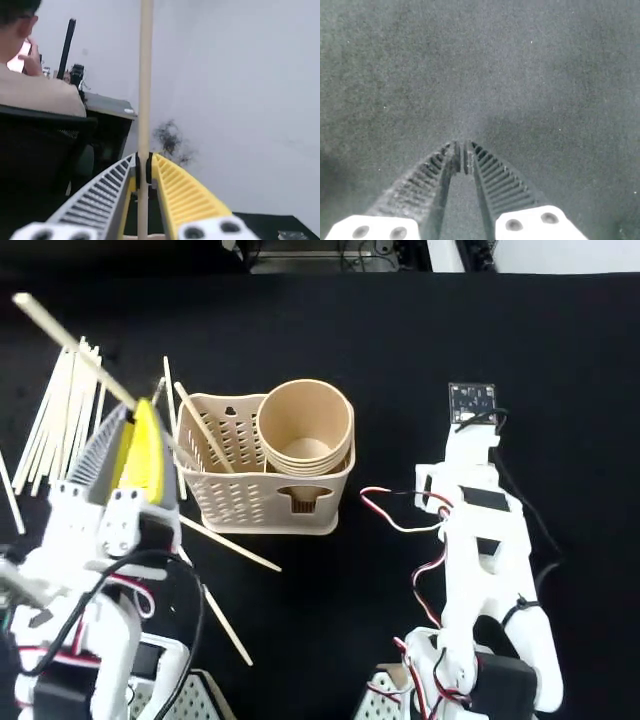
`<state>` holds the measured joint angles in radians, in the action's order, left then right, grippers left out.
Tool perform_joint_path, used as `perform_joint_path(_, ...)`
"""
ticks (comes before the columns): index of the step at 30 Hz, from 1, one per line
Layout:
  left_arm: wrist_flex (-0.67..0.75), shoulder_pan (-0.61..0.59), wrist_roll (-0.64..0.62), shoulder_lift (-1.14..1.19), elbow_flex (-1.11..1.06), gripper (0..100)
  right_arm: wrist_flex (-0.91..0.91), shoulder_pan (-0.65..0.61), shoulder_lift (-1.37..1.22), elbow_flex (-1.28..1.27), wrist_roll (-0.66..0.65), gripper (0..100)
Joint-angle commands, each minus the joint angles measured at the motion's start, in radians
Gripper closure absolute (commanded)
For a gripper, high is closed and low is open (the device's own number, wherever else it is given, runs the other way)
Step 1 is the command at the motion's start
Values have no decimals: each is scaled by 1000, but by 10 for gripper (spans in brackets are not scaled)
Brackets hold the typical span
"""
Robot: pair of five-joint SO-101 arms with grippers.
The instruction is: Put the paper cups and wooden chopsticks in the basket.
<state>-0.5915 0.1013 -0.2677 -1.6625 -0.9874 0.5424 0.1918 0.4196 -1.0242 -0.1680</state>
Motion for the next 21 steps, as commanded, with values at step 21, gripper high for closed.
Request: perform_joint_path(21, -328, -312, 57, 181, 143, 759, -15, -14, 22, 2, 0, 963)
